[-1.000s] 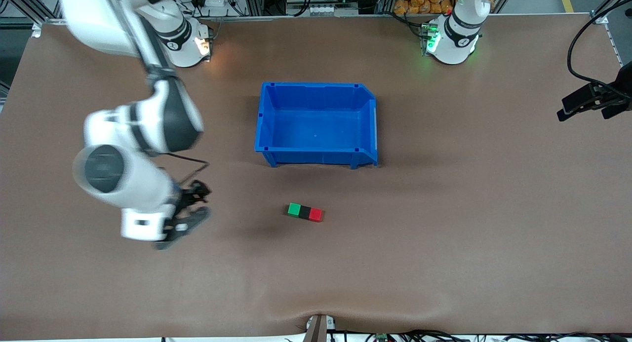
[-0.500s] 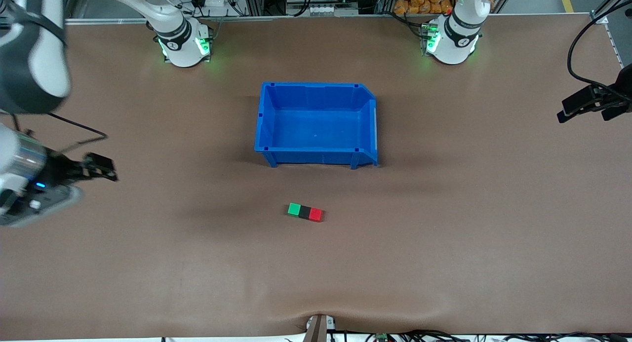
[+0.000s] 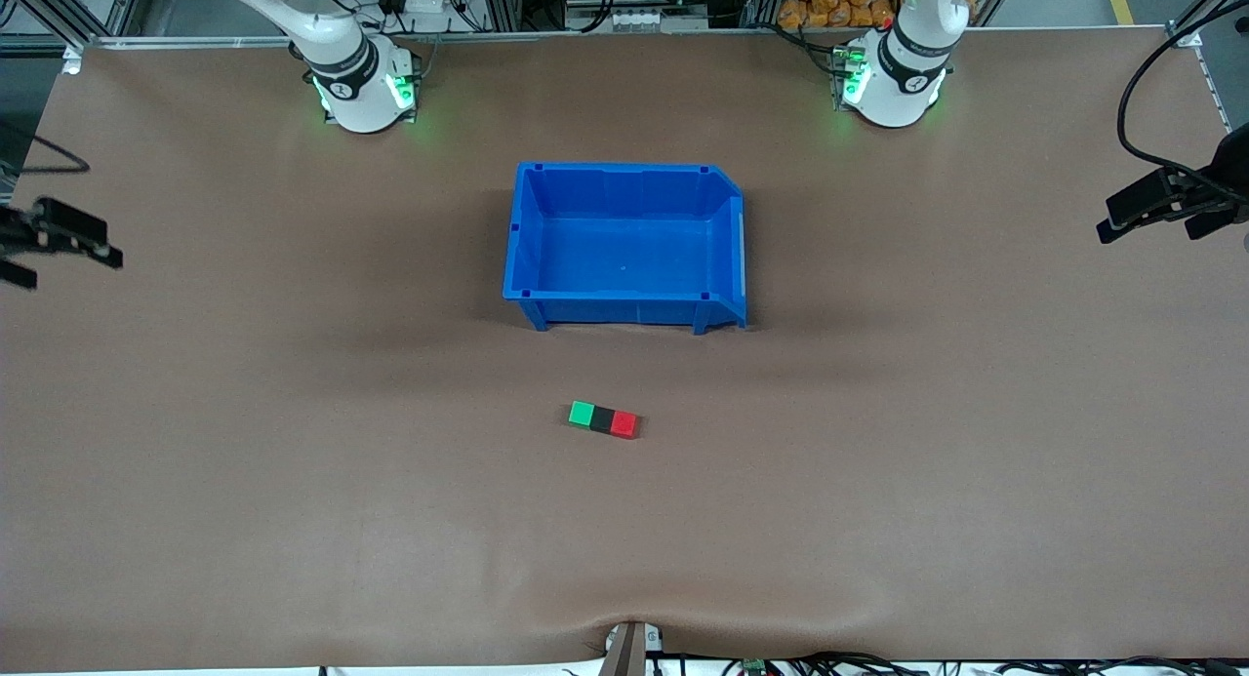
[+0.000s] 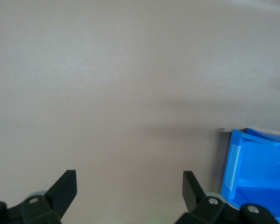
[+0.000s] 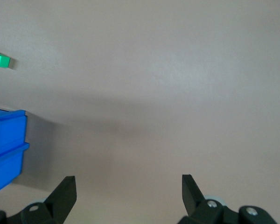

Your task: Attach green and red cubes to black cube

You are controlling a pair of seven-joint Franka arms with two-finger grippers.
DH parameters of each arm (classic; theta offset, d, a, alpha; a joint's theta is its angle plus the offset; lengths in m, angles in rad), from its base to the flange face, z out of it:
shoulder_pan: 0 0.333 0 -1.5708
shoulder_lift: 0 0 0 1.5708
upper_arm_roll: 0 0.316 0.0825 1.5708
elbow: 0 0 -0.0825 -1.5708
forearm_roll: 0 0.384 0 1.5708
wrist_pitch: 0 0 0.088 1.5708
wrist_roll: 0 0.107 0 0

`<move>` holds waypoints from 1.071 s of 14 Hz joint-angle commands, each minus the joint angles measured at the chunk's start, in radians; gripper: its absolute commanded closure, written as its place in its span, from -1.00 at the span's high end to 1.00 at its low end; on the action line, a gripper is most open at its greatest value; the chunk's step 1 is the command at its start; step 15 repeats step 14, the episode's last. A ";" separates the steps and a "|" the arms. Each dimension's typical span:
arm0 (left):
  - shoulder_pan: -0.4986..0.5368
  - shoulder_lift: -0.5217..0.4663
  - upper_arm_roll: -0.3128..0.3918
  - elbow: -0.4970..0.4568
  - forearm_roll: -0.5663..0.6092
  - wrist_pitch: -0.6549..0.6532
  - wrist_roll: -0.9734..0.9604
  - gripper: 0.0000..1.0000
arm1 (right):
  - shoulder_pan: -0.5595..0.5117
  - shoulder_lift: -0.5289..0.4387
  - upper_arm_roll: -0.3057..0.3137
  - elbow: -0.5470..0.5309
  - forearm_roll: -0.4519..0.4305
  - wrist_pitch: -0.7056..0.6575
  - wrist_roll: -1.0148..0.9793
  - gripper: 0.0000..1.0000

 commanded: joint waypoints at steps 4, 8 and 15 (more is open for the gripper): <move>-0.001 0.008 -0.002 0.022 0.003 -0.013 -0.008 1.00 | 0.003 -0.082 -0.004 -0.068 -0.012 -0.072 0.214 1.00; -0.001 0.008 -0.002 0.021 0.005 -0.013 -0.004 1.00 | 0.006 -0.082 0.010 -0.066 -0.044 -0.074 0.237 1.00; -0.002 0.008 -0.008 0.019 0.043 -0.020 0.001 1.00 | 0.038 -0.082 0.013 -0.055 -0.045 -0.080 0.251 1.00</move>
